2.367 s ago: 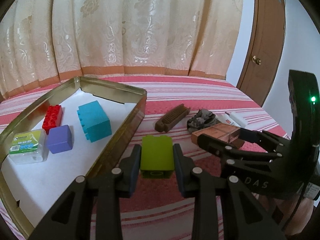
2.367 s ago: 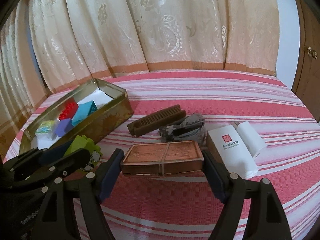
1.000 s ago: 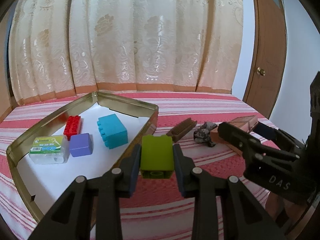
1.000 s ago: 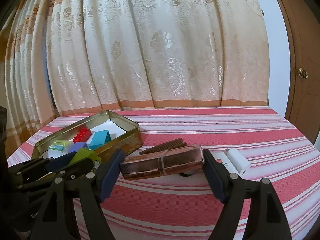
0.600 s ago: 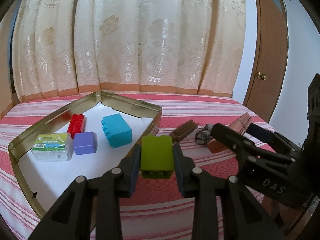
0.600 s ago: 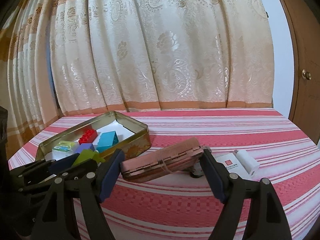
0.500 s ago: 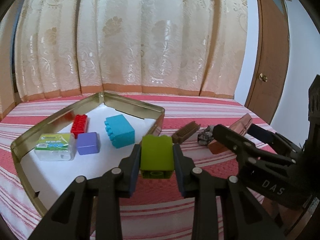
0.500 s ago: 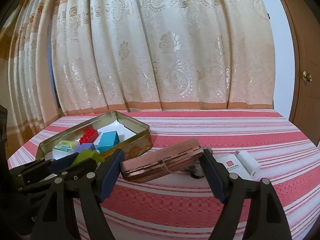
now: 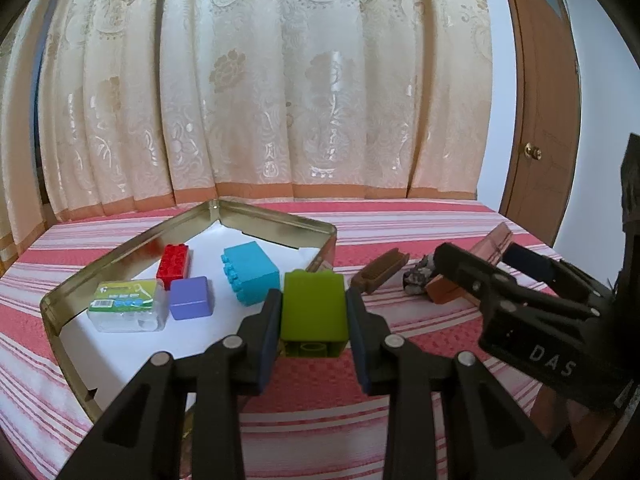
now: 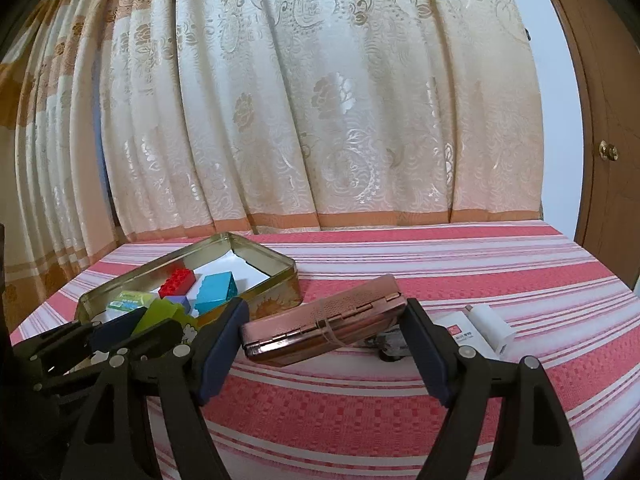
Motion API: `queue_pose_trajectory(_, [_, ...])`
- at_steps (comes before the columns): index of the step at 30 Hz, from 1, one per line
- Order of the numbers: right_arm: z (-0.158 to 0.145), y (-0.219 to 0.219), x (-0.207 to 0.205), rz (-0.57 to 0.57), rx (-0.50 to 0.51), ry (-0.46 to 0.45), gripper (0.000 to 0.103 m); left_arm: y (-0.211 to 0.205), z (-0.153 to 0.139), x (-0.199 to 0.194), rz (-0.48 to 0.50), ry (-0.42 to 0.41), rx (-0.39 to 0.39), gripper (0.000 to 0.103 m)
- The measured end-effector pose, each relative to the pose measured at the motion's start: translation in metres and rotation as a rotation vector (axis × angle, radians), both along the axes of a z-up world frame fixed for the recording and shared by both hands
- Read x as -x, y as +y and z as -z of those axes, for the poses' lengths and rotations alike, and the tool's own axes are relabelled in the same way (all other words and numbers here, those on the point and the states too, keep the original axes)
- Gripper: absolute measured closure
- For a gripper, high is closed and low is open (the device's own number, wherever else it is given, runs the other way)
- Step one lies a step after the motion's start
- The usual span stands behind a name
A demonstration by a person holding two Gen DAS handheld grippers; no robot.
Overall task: Organize rigid objects
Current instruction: 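Lift the copper box toward the tin with the right tool while the left tool holds the green block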
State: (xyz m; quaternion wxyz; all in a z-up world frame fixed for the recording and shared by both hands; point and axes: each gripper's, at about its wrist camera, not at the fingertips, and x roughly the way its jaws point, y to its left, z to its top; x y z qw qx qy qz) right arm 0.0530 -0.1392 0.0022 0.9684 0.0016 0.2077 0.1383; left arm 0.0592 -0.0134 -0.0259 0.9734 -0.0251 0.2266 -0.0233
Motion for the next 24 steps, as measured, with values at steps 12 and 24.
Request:
queue_pose_trajectory(12, [0.0008, 0.0011, 0.0008, 0.001, 0.019, 0.0, 0.024, 0.001, -0.0013, 0.0023, -0.012, -0.016, 0.007, 0.072])
queue_pose_trajectory(24, [0.0013, -0.0019, -0.0027, 0.02, -0.023, 0.014, 0.024, 0.0019, -0.001, 0.0002, 0.015, 0.008, 0.019, 0.072])
